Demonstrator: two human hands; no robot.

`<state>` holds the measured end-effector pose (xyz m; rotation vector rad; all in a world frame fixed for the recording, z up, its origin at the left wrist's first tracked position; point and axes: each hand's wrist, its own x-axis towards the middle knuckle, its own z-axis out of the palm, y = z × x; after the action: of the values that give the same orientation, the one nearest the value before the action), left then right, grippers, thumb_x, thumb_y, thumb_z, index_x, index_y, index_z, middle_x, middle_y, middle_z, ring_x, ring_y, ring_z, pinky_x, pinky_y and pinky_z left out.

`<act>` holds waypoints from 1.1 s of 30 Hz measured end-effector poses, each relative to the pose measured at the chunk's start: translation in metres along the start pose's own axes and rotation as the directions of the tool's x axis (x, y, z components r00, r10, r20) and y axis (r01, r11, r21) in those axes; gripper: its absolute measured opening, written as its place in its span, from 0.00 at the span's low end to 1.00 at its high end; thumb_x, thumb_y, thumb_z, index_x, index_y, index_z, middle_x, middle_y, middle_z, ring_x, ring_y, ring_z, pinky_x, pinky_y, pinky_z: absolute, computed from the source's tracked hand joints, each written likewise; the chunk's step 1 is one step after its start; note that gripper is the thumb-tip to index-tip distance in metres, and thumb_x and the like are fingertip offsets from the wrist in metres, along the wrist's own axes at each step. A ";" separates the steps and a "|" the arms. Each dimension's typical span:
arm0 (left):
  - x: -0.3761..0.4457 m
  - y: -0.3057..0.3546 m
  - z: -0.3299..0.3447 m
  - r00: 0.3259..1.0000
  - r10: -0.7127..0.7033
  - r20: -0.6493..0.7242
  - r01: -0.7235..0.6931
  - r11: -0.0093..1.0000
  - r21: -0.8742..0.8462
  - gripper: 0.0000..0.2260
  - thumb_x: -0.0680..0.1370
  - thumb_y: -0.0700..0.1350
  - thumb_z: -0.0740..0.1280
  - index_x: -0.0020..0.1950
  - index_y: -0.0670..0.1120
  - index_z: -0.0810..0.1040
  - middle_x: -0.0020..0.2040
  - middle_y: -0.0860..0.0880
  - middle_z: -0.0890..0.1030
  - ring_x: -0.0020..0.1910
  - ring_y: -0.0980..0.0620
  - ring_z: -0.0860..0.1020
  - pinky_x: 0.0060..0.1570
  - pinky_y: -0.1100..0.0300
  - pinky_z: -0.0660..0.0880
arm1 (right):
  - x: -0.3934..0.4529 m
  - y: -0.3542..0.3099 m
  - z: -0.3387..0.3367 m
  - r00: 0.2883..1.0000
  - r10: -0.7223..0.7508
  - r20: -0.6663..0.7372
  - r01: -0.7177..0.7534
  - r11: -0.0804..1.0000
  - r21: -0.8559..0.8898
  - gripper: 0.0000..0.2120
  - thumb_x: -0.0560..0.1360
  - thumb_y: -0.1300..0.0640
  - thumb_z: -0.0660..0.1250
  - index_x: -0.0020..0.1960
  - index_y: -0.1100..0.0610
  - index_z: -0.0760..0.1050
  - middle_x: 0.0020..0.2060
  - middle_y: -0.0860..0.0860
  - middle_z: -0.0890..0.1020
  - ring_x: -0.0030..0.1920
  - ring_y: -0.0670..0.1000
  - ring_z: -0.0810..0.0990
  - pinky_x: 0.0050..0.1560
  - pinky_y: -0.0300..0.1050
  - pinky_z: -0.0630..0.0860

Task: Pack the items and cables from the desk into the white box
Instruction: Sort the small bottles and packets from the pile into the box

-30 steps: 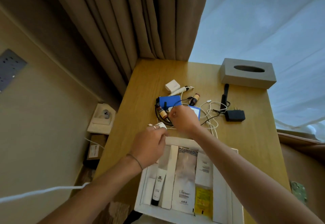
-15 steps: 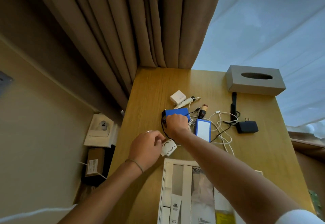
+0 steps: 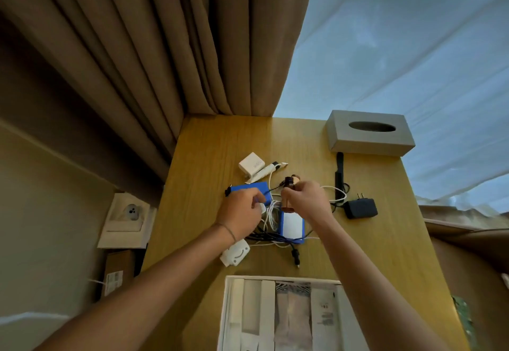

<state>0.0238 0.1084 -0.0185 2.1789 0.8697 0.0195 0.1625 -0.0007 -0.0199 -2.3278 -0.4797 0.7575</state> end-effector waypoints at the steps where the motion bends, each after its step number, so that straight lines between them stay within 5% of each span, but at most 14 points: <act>1: 0.013 0.007 0.007 1.000 0.008 0.005 -0.008 1.000 -0.008 0.11 0.79 0.39 0.62 0.55 0.48 0.82 0.47 0.51 0.83 0.46 0.51 0.81 0.47 0.54 0.80 | 0.000 0.007 -0.007 1.000 0.017 -0.014 -0.017 1.000 0.027 0.09 0.74 0.51 0.68 0.38 0.54 0.79 0.28 0.46 0.81 0.23 0.40 0.78 0.26 0.37 0.72; 3: 0.036 0.020 0.022 0.999 0.027 0.021 -0.027 1.000 0.001 0.11 0.78 0.38 0.62 0.55 0.47 0.81 0.44 0.51 0.81 0.45 0.49 0.81 0.44 0.54 0.79 | 0.000 0.019 -0.016 0.997 0.066 -0.035 -0.064 0.997 0.044 0.07 0.76 0.50 0.67 0.41 0.50 0.77 0.32 0.47 0.83 0.30 0.42 0.83 0.35 0.43 0.82; 9: 0.096 0.042 0.069 0.999 0.030 0.042 -0.036 0.989 0.147 0.11 0.79 0.41 0.63 0.60 0.45 0.77 0.50 0.43 0.82 0.50 0.44 0.80 0.45 0.53 0.77 | -0.001 0.037 -0.025 0.990 0.134 -0.043 -0.135 0.991 -0.024 0.07 0.76 0.47 0.65 0.42 0.48 0.75 0.35 0.47 0.82 0.37 0.47 0.83 0.45 0.53 0.84; 13: 0.126 0.047 0.086 0.997 0.047 0.069 -0.069 0.929 0.364 0.12 0.79 0.48 0.63 0.59 0.44 0.76 0.56 0.42 0.81 0.53 0.40 0.79 0.46 0.51 0.75 | -0.009 0.045 -0.031 0.991 0.135 -0.007 -0.134 0.989 0.056 0.04 0.76 0.50 0.64 0.42 0.47 0.75 0.36 0.46 0.83 0.36 0.46 0.85 0.47 0.54 0.85; 19: 0.141 0.058 0.093 0.991 0.078 0.113 -0.125 0.856 0.502 0.06 0.73 0.49 0.70 0.48 0.51 0.78 0.51 0.45 0.83 0.46 0.43 0.79 0.38 0.56 0.69 | -0.028 0.053 -0.037 0.994 0.112 0.017 -0.113 0.988 0.105 0.02 0.72 0.49 0.63 0.41 0.45 0.73 0.38 0.47 0.84 0.39 0.48 0.85 0.46 0.56 0.85; 23: 0.140 0.063 0.090 0.994 0.060 0.094 -0.094 0.900 0.425 0.08 0.72 0.50 0.72 0.46 0.50 0.75 0.48 0.46 0.82 0.42 0.47 0.76 0.38 0.57 0.74 | -0.038 0.051 -0.043 0.995 0.085 0.056 -0.094 0.976 0.195 0.04 0.75 0.51 0.65 0.43 0.42 0.73 0.41 0.46 0.84 0.37 0.46 0.86 0.44 0.53 0.86; 27: 0.124 0.067 0.069 0.997 0.010 0.077 -0.034 0.952 0.305 0.13 0.71 0.51 0.73 0.52 0.48 0.80 0.47 0.48 0.82 0.44 0.48 0.78 0.40 0.56 0.77 | -0.062 0.043 -0.056 0.989 0.068 0.132 -0.111 0.931 0.348 0.07 0.78 0.57 0.67 0.48 0.44 0.76 0.42 0.48 0.84 0.32 0.38 0.84 0.26 0.32 0.75; 33: 0.065 0.058 0.009 0.985 -0.169 0.039 0.173 0.978 -0.115 0.08 0.69 0.43 0.76 0.42 0.44 0.79 0.40 0.43 0.85 0.36 0.46 0.83 0.43 0.50 0.83 | -0.119 0.033 -0.063 0.961 0.017 0.276 -0.121 0.924 0.364 0.10 0.77 0.59 0.70 0.56 0.49 0.77 0.45 0.53 0.85 0.35 0.45 0.82 0.31 0.36 0.76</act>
<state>0.1103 0.1138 -0.0024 1.9835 1.0111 -0.0449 0.1153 -0.1144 0.0448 -1.8991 -0.3302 1.1044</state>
